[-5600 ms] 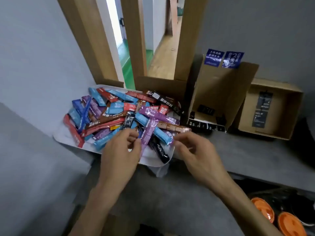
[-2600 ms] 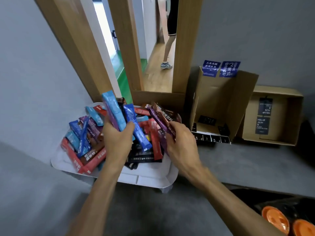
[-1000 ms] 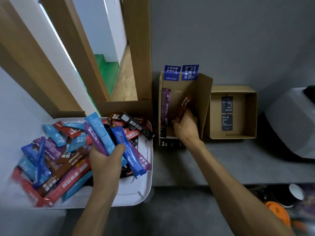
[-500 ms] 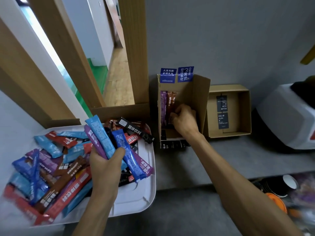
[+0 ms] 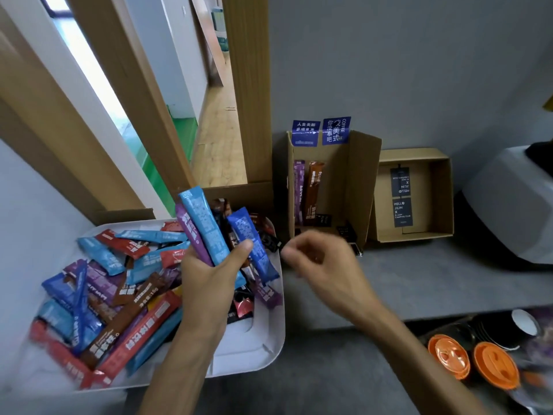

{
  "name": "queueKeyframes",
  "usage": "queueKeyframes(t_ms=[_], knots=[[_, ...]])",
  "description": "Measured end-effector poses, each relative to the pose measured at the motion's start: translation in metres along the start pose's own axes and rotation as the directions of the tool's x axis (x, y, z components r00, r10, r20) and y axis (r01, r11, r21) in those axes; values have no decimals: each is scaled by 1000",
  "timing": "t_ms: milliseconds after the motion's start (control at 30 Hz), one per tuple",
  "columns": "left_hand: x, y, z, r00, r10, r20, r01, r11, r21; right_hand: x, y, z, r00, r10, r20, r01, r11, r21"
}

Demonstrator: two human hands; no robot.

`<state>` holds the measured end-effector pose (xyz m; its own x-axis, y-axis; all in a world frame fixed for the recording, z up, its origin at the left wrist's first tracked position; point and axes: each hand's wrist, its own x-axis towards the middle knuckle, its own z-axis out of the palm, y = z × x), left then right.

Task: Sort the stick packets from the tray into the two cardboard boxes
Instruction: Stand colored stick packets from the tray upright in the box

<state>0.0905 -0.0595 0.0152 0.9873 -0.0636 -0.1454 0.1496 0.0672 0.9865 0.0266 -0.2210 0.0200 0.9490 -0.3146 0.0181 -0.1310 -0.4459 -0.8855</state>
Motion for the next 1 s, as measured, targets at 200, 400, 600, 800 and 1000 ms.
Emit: queueKeyframes(t_ms=[200,400,600,800,1000], knots=[[-2,5,10,994,-61,93,75,986,-149,-9,3,12,993,31,110,-24,998,-63],[-1,18,10,987,-38,157,67,981,-180,-11,12,-3,953,32,301,-35,999,4],[13,29,11,995,80,52,-75,992,-101,-25,17,0,965,100,242,-90,995,-53],[-3,30,30,998,47,-36,-53,983,-176,-28,16,23,999,-37,-38,22,938,-346],[4,30,19,998,30,-61,-38,991,-127,36,25,-8,905,159,-396,-224,967,-124]])
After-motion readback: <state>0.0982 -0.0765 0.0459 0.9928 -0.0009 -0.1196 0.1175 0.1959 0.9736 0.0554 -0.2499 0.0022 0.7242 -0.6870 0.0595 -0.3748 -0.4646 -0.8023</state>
